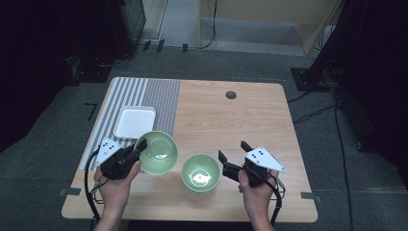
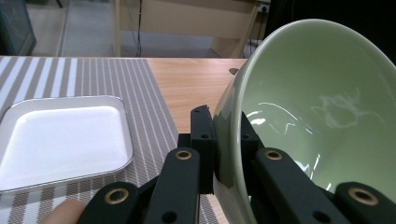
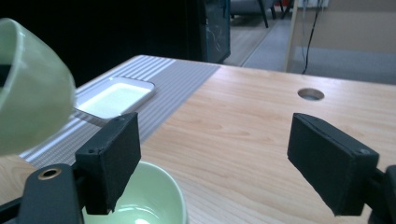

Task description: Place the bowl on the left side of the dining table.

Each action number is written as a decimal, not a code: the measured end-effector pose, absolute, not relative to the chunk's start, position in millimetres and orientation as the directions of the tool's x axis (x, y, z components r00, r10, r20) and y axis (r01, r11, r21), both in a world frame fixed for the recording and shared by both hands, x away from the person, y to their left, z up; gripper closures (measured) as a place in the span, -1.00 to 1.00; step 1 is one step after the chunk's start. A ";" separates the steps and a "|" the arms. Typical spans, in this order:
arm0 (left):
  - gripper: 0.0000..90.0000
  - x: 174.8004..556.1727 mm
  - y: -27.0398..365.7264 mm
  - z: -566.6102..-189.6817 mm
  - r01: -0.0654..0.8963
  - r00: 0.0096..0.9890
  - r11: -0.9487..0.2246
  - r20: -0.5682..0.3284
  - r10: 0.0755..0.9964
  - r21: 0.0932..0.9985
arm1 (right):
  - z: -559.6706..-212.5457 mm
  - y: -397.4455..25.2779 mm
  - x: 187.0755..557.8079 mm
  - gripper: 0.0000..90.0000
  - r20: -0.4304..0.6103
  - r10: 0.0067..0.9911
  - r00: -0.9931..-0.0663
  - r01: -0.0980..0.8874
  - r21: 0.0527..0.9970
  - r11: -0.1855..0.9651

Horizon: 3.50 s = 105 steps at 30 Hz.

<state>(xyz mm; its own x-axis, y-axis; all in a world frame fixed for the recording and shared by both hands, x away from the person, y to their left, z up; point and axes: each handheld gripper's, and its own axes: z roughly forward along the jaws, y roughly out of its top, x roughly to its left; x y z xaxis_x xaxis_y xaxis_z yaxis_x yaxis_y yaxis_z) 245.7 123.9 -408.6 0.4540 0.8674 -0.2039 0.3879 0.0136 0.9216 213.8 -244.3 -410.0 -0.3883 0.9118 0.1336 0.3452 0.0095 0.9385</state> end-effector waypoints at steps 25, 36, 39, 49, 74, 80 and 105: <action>0.87 257.6 161.0 -411.1 0.388 0.365 0.085 -0.238 0.900 0.918 | -453.3 -301.6 212.9 -0.61 0.151 0.962 -0.229 0.439 0.898 -0.036; 0.87 262.4 171.8 -407.5 0.381 0.338 0.099 -0.238 0.910 0.919 | -464.4 -330.9 197.8 -0.61 0.146 0.972 -0.186 0.463 0.885 -0.044; 0.87 268.2 174.7 -408.5 0.384 0.328 0.093 -0.230 0.916 0.919 | -471.4 -343.6 191.7 -0.62 0.137 0.976 -0.168 0.476 0.878 -0.042; 0.87 283.4 185.0 -413.2 0.410 0.302 0.118 -0.257 0.918 0.904 | -487.3 -374.1 188.1 -0.61 0.146 0.984 -0.102 0.513 0.855 -0.073; 0.87 324.5 195.8 -413.9 0.440 0.257 0.154 -0.289 0.922 0.885 | -524.4 -392.5 209.4 -0.67 0.043 0.998 -0.042 0.675 0.738 -0.003; 0.87 332.4 197.7 -418.6 0.448 0.236 0.162 -0.291 0.927 0.879 | -524.7 -388.8 210.7 -0.70 0.028 0.999 -0.046 0.681 0.732 0.011; 0.87 386.6 209.2 -455.6 0.574 0.110 0.168 -0.278 0.954 0.801 | -524.7 -388.8 210.8 -0.71 0.028 0.998 -0.047 0.681 0.732 0.012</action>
